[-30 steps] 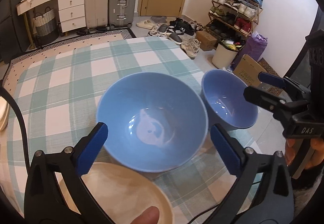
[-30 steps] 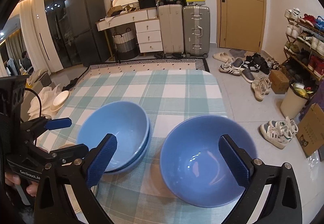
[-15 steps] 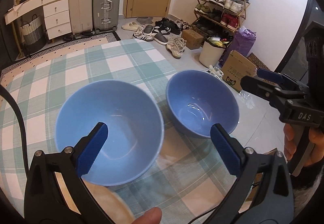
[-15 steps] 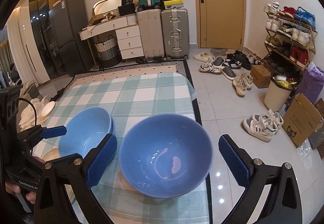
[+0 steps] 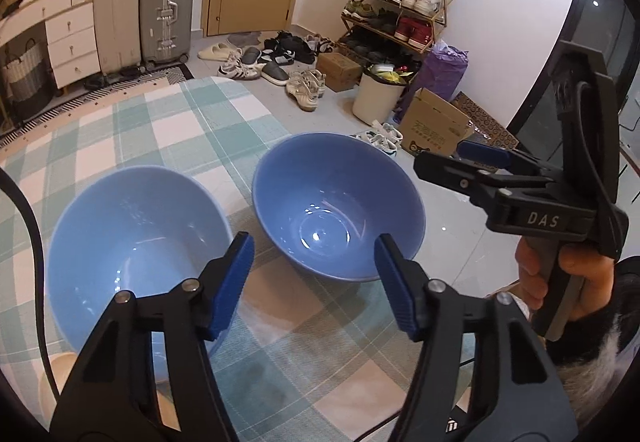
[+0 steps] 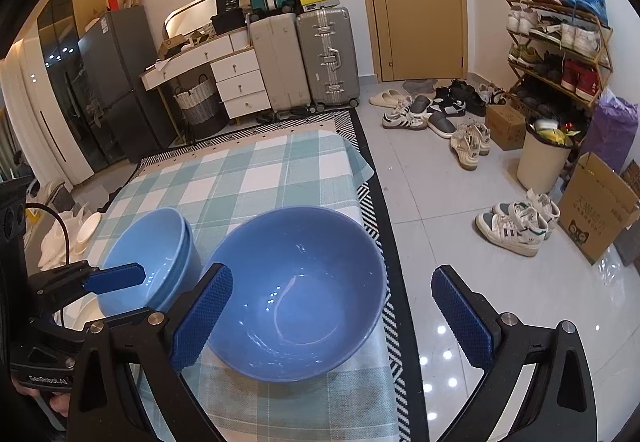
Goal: Organize plates and bowls
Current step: 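Move both grippers toward the rim of the next blue bowl, then close the left gripper on the bowl rim while the right gripper closes beside it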
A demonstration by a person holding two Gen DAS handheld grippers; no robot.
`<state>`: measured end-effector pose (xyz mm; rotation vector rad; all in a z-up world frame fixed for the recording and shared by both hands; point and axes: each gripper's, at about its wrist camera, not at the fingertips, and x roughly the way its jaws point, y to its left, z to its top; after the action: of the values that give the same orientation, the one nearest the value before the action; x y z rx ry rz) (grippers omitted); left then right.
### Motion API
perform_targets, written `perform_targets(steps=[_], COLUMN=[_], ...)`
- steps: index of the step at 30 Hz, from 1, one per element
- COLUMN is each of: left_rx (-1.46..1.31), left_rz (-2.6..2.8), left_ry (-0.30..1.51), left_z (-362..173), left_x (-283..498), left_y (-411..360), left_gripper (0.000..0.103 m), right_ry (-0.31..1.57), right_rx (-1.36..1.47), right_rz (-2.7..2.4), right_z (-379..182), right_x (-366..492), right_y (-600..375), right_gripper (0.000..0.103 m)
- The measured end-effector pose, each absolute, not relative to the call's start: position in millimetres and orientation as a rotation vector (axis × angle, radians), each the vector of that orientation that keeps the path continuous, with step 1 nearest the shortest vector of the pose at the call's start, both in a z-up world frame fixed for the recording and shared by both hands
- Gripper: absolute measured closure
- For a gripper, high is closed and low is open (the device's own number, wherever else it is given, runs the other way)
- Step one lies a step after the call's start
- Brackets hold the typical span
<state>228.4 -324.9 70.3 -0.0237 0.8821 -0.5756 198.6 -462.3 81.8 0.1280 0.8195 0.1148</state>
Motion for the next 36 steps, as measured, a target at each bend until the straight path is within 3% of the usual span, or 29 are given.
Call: perform_targets(steps=[2,4,13,16,24,28,36], left_rx=[-0.037,-0.049,-0.015,-0.010,-0.006,0.003,0.044], left_rz=[-0.572,-0.564,-0.522,-0.524,-0.506,-0.502,-0.474], left_ry=[0.899,0.920,0.957,0.969,0.985,0.979,1.018], left_z=[65.3,58.3,36.5,30.1,17.8,15.5,8.7], left_x=[231.8,238.1,252.2,255.6,265.1,268.0,267.8], left_y=[-328.5,-331.0,-347.5,-351.3,-354.4,-353.9,-354.0], left_gripper=[0.048,0.049,0.049,0.049,0.051,0.059,0.071], right_ry=[0.837,0.860,0.929,0.953,0.982,0.986,0.989], right_rx=[0.127,0.112,0.128,0.140,0.110,0.096,0.070], right_rz=[0.114,0.109,0.082,0.079,0.050,0.055,0.041], right_z=[75.2,68.5,40.7,31.1,16.6,13.0,11.9], right_x=[202.3,207.1,225.0,230.7,234.3,234.0,235.0], right_y=[-463.1,-462.6,-470.7,-474.6,-474.2,-472.9,-468.8], right_gripper=[0.006,0.022,0.034,0.046,0.065,0.077,0.082])
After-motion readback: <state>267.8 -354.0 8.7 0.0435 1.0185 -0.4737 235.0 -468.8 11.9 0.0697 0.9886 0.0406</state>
